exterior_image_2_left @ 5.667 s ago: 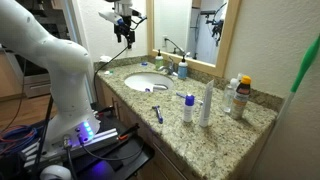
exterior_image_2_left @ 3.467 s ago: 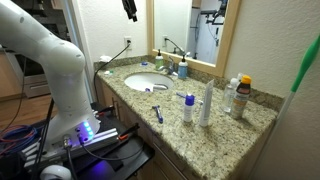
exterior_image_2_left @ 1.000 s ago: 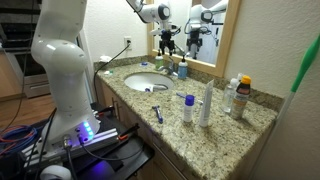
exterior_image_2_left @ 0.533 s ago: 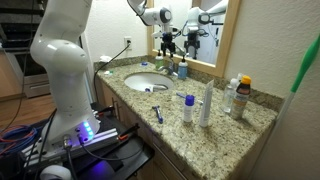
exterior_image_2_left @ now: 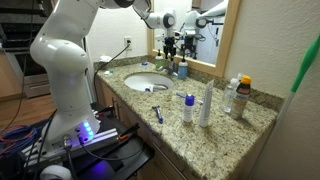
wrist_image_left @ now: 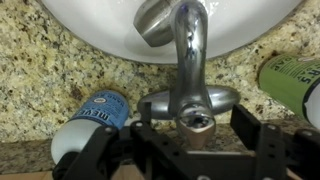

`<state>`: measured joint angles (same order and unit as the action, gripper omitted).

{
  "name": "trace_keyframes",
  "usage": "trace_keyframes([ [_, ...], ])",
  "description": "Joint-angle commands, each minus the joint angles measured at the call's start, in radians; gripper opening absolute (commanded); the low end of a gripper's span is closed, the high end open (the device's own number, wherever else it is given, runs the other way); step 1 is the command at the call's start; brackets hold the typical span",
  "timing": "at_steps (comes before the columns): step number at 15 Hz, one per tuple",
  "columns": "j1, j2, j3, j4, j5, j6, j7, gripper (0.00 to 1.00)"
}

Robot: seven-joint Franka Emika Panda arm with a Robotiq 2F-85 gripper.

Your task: Push the faucet handle down

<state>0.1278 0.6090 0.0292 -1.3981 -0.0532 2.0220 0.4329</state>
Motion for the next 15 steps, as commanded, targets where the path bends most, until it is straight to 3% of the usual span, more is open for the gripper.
trace_keyframes([
  [1,0.017,-0.063,-0.018,-0.061,0.001,-0.028,-0.025,0.53],
  [8,0.041,-0.089,-0.032,-0.086,-0.046,-0.095,-0.005,0.03],
  [9,0.044,-0.086,-0.036,-0.090,-0.054,-0.100,0.001,0.01],
  [11,0.043,-0.071,-0.043,-0.086,-0.061,-0.107,0.007,0.00],
  [12,0.035,-0.068,-0.042,-0.085,-0.047,-0.114,0.007,0.06],
  [13,0.028,-0.070,-0.041,-0.094,-0.045,-0.097,-0.016,0.26],
  [15,0.003,-0.119,-0.023,-0.148,-0.014,-0.049,-0.091,0.37],
])
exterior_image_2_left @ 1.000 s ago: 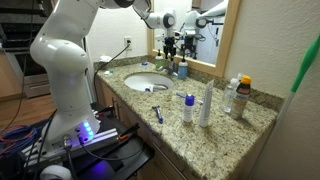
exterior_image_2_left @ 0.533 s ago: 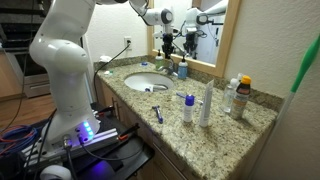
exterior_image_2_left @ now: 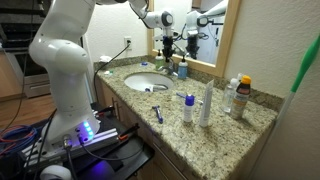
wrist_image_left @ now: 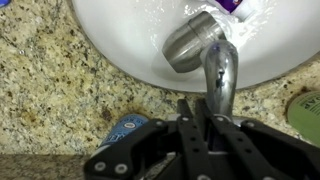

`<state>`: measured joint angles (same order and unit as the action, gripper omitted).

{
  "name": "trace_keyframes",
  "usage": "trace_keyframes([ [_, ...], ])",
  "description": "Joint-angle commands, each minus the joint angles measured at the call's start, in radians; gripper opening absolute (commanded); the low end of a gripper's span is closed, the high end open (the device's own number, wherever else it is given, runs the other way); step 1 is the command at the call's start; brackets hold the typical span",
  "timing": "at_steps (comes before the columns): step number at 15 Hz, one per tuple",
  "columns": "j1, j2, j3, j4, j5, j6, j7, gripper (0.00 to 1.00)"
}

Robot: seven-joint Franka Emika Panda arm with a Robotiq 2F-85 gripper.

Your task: Push the faucet handle down

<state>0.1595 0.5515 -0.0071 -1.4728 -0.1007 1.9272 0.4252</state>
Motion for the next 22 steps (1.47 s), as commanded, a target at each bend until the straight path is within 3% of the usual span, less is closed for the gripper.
trace_keyframes([
  [1,-0.035,-0.071,0.014,-0.081,0.045,0.060,-0.099,0.46],
  [5,-0.066,-0.118,0.014,-0.101,0.096,0.094,-0.178,0.73],
  [8,-0.081,-0.084,0.025,-0.050,0.138,0.043,-0.218,0.95],
  [9,-0.062,-0.086,0.006,-0.051,0.101,0.041,-0.178,0.75],
  [10,-0.065,-0.086,0.008,-0.051,0.112,0.042,-0.187,0.83],
  [11,-0.065,-0.086,0.009,-0.051,0.115,0.042,-0.189,1.00],
  [20,-0.047,0.072,0.014,0.157,0.124,0.000,-0.154,1.00],
  [21,-0.047,0.009,0.012,0.071,0.114,0.036,-0.168,1.00],
  [22,-0.046,0.032,0.011,0.094,0.114,0.034,-0.163,1.00],
])
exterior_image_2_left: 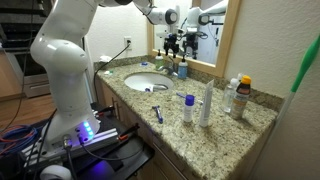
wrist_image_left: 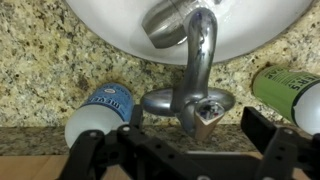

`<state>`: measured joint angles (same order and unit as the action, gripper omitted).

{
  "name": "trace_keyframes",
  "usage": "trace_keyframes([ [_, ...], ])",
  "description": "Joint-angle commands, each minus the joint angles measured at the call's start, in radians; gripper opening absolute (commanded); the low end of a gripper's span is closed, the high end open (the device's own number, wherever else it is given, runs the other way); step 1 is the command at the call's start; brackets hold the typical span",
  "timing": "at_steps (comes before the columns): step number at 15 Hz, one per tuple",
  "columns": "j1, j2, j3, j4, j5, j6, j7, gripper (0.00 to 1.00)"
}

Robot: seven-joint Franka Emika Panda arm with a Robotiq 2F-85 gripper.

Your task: Push the faucet handle down

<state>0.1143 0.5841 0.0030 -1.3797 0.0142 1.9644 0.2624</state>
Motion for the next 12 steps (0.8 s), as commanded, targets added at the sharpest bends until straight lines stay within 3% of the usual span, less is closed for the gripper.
trace_keyframes([
  [1,0.000,0.016,0.001,0.018,0.000,-0.004,0.002,0.96],
  [2,0.002,0.016,0.000,0.016,-0.005,-0.018,-0.001,0.72],
  [4,0.004,0.003,0.001,0.003,-0.008,-0.034,-0.002,0.69],
  [12,0.026,0.007,-0.006,-0.019,-0.030,-0.061,0.009,0.13],
])
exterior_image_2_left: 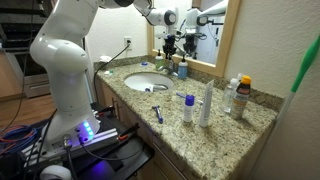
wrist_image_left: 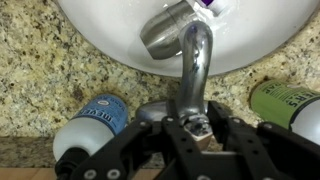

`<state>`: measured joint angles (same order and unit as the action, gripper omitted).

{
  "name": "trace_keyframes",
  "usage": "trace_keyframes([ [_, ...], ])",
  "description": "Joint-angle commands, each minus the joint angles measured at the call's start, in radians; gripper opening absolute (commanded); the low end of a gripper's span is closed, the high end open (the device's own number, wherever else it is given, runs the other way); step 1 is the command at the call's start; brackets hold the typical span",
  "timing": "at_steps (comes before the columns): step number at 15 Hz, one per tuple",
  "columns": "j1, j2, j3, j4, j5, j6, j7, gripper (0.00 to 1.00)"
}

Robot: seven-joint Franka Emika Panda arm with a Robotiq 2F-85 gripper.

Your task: Push the faucet handle down

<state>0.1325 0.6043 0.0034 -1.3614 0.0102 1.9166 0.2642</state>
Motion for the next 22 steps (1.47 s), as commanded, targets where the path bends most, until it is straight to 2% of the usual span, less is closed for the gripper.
trace_keyframes([
  [1,0.016,-0.004,-0.012,-0.039,-0.037,-0.005,0.019,0.05],
  [6,0.014,-0.006,-0.019,-0.049,-0.064,-0.006,0.036,0.07],
  [11,-0.027,0.037,0.021,-0.030,0.009,-0.116,-0.075,0.07],
  [15,-0.027,0.064,0.037,-0.024,0.040,-0.170,-0.135,0.07],
  [21,-0.024,0.095,0.029,-0.031,0.009,-0.288,-0.185,0.07],
  [22,-0.029,0.070,0.029,-0.057,0.005,-0.281,-0.204,0.25],
])
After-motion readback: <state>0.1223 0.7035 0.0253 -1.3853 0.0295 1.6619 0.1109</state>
